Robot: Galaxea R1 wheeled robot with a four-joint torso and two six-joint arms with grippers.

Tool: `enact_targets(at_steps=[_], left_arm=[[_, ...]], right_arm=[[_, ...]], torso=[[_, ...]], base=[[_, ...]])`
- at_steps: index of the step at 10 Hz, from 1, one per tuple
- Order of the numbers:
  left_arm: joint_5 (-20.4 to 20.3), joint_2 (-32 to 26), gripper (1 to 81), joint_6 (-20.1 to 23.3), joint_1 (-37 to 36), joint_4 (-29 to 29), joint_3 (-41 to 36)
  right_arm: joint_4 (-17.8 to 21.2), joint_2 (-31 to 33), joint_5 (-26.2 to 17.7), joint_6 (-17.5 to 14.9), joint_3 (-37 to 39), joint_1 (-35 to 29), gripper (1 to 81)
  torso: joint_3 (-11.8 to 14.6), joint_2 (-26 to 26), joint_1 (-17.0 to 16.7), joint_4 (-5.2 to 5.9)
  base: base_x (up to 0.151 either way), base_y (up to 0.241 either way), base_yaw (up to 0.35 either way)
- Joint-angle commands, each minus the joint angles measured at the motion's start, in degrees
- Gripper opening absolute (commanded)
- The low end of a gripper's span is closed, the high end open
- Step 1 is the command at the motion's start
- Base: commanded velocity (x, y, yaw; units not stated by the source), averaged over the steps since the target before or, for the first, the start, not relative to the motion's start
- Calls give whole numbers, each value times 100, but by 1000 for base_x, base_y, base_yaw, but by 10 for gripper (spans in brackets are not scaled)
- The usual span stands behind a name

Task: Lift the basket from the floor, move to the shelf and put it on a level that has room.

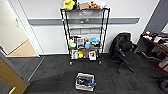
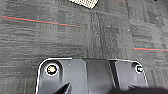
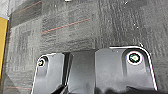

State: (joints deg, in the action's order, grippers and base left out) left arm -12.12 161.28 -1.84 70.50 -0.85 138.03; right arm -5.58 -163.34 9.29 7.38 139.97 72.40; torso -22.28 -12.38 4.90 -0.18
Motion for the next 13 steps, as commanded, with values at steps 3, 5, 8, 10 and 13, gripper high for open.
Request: enact_targets(at_steps=[3,5,8,10,13], left_arm=[[218,-61,811,-27,-260,33,-57],[210,-61,811,-27,-242,33,-57],[210,-52,811,-27,-233,33,-57],[201,-61,811,-27,-216,33,-57],[139,-52,811,-27,-207,33,-57]], right_arm=[[-66,53,-217,10,-50,-221,811],[-48,62,-225,10,-24,-159,811],[-22,89,-217,18,20,-150,811],[-13,89,-217,18,38,-134,811],[-4,89,-217,18,64,-133,811]], torso=[[0,0,-2,0],[0,2,0,0],[0,2,0,0],[0,2,-2,0],[0,2,-2,0]], base=[[128,0,0],[134,0,0],[135,0,0],[135,0,0],[135,0,0]])
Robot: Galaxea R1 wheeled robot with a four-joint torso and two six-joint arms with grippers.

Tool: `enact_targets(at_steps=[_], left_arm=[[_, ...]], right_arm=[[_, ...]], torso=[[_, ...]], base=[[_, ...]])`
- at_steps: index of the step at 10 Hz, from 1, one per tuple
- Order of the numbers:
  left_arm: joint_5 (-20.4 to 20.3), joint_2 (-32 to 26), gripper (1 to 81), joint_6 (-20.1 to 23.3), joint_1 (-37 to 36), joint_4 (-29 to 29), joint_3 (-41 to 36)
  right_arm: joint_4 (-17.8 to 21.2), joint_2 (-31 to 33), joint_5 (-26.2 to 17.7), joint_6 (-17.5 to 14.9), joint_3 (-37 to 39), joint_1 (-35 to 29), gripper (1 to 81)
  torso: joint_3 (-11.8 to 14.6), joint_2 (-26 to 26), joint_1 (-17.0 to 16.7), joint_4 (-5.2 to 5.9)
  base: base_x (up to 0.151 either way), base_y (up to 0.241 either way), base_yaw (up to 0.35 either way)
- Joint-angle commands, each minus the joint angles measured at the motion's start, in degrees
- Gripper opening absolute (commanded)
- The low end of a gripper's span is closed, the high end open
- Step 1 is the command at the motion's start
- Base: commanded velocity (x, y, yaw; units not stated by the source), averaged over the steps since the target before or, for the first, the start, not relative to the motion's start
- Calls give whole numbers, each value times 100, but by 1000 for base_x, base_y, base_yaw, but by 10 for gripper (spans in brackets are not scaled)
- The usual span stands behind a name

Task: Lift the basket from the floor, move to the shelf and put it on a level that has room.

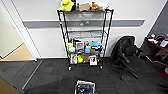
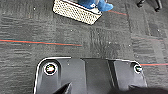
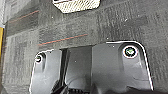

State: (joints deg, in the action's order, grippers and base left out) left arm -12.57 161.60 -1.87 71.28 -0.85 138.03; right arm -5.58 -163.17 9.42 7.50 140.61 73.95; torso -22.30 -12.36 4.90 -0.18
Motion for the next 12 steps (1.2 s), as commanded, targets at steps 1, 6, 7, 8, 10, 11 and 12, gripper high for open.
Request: enact_targets(at_steps=[1,6,7,8,10,11,12], left_arm=[[185,-83,811,-24,-285,33,-57],[185,-75,811,-24,-285,41,-57],[185,-75,811,-24,-285,50,-57],[185,-66,811,-24,-276,50,-57],[176,-57,811,-24,-259,59,-57],[185,-57,811,-24,-259,59,-57],[185,-57,811,-24,-267,59,-57]], right_arm=[[-4,72,-230,6,18,-288,811],[-4,63,-230,6,18,-288,811],[-4,63,-230,6,18,-288,811],[-4,63,-230,6,18,-288,811],[-4,63,-230,6,18,-288,811],[-4,54,-230,6,19,-288,811],[-4,54,-230,6,18,-288,811]], torso=[[2,0,0,0],[0,0,0,0],[0,0,0,0],[0,0,0,0],[0,0,0,0],[0,0,0,0],[0,0,0,0]], base=[[134,0,0],[134,0,0],[134,0,0],[134,0,0],[134,0,0],[133,0,0],[124,0,0]])
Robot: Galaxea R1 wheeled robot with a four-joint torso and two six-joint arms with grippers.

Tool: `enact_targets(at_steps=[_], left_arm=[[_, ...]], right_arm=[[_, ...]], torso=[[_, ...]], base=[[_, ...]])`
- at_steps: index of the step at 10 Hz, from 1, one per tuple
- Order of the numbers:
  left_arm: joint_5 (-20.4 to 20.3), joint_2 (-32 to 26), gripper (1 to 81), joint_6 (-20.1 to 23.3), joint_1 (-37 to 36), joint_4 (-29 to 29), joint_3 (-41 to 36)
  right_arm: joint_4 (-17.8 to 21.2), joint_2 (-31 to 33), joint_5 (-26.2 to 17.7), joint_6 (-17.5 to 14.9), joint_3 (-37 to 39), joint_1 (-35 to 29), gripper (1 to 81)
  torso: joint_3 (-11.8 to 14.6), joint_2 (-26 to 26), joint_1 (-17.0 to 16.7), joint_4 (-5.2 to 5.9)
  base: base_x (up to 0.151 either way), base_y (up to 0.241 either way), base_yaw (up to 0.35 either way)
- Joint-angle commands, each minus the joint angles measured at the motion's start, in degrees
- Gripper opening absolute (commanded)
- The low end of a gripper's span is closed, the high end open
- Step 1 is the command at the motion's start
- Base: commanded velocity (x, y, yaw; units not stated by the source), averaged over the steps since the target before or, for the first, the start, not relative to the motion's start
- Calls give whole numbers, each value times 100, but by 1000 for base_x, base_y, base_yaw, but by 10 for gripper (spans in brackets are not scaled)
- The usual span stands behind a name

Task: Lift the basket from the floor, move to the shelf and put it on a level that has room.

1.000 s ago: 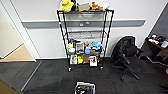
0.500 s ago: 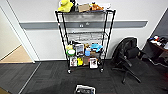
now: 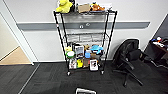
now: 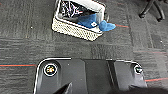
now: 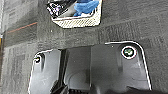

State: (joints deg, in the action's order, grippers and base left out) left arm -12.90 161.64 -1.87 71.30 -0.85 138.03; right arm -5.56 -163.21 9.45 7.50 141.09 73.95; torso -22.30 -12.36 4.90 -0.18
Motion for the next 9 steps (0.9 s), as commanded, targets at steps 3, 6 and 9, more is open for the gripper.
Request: enact_targets(at_steps=[3,6,9], left_arm=[[217,-52,811,-24,-261,68,-57],[217,-52,811,-24,-261,68,-57],[217,-52,811,-24,-252,68,-57]], right_arm=[[-42,14,-242,6,-30,-270,811],[-42,49,-233,6,-22,-262,811],[-42,49,-233,6,-22,-262,811]], torso=[[0,0,0,0],[0,2,0,0],[0,2,0,0]], base=[[119,0,0],[103,0,0],[83,0,0]])
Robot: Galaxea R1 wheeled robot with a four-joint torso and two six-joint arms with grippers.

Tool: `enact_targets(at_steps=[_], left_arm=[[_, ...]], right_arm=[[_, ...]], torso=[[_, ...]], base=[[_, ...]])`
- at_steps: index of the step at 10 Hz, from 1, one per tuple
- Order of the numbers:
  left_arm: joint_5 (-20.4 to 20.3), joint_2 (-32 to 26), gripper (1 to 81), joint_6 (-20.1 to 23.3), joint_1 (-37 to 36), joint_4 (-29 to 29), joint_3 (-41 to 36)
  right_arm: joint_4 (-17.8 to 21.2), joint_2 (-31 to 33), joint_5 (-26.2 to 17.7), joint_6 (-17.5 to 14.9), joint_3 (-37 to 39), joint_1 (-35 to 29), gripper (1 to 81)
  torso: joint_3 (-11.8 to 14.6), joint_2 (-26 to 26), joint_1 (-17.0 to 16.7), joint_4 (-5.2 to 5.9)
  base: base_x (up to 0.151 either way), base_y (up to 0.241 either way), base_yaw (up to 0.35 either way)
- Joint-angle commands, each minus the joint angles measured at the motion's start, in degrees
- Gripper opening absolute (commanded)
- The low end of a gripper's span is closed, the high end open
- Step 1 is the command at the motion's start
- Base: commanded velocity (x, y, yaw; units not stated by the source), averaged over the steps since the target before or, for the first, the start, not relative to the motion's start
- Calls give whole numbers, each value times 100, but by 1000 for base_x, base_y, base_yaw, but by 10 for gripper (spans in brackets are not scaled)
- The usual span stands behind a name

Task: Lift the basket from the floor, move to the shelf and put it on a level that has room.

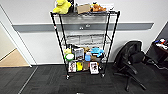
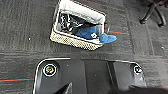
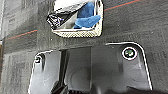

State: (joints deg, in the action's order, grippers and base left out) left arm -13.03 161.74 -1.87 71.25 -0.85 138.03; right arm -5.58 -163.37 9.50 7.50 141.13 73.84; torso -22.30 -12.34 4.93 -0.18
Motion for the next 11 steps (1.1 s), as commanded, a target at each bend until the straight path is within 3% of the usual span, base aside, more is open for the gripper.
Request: enact_targets(at_steps=[1,7,8,11], left_arm=[[231,-63,811,-24,-248,68,-57],[354,-80,811,-33,7,6,-31],[363,-133,811,-33,16,15,-57],[484,-142,811,-42,69,-3,-145]], right_arm=[[-39,74,-238,6,-25,-251,811],[5,47,-238,6,-25,-189,811],[5,21,-247,6,-34,-189,811],[5,-32,-247,6,-17,-102,811]], torso=[[0,0,-2,0],[0,0,-2,0],[0,-573,367,0],[0,-838,525,0]], base=[[0,0,0],[0,0,0],[0,0,0],[0,0,0]])
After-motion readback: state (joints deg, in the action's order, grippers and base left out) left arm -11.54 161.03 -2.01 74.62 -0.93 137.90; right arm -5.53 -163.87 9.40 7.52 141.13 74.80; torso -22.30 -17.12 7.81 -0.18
